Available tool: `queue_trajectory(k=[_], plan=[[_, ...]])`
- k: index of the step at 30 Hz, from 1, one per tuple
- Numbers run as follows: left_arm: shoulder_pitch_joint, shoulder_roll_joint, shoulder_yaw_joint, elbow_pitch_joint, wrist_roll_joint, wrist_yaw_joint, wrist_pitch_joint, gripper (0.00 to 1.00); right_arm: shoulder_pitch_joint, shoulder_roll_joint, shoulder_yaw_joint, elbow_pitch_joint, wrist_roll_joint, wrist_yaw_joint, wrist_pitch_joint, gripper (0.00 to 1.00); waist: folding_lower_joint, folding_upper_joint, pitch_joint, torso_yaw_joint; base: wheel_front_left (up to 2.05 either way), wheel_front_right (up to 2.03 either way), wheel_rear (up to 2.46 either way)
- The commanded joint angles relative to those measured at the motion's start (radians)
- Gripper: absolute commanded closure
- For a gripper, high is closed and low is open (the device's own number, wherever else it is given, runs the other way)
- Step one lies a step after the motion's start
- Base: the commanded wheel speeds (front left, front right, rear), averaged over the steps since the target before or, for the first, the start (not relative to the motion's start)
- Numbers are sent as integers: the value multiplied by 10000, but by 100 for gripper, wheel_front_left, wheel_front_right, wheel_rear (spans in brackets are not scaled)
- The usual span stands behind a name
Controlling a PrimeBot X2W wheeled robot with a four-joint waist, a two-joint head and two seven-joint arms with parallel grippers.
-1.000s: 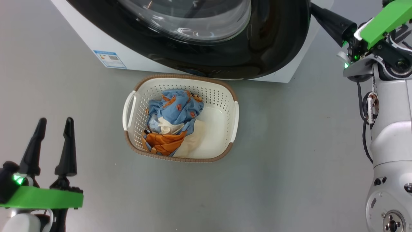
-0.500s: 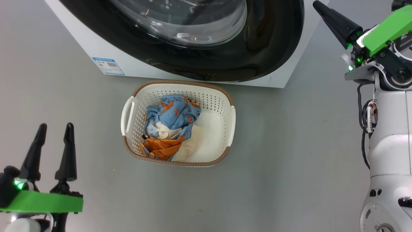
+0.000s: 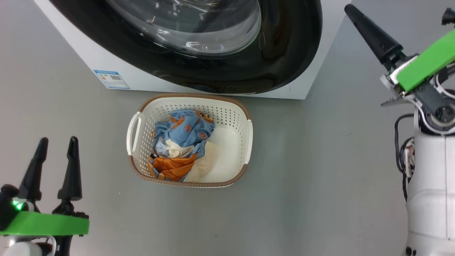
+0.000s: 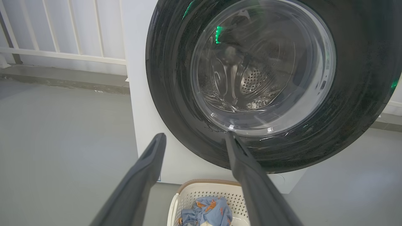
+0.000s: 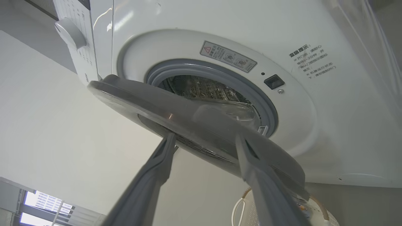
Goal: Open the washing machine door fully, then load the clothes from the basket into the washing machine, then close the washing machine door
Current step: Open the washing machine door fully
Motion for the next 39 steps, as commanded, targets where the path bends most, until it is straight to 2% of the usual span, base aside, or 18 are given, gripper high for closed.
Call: queue_trajectory(k=[1, 11, 18, 24, 31, 39], plan=[[25, 369, 427, -226, 127, -31, -94, 0, 165, 128, 293, -617, -75, 31, -97, 0, 0, 0, -1, -29, 0, 0, 0], [104, 372, 541, -297, 155, -31, -94, 0, 2084, -180, 1030, -3139, -569, 31, -1192, 0, 0, 0, -89, -157, 0, 0, 0], [183, 396, 586, -351, 165, -31, -94, 0, 3351, -982, 1837, -4155, -1627, 31, -2609, 0, 0, 0, -54, -228, 0, 0, 0], [269, 387, 657, -388, 180, -31, -94, 0, 4315, -1573, 2466, -4519, -2285, 31, -4275, 0, 0, 0, -74, -292, 0, 0, 0], [385, 377, 731, -479, 219, -31, -94, 0, 5088, -1898, 2712, -4444, -2713, 31, -5783, 0, 0, 0, -161, -414, 0, 0, 0], [465, 414, 701, -555, 238, -31, -94, 0, 5465, -2210, 2767, -3979, -3322, 31, -6894, 0, 0, 0, -166, -544, 0, 0, 0]])
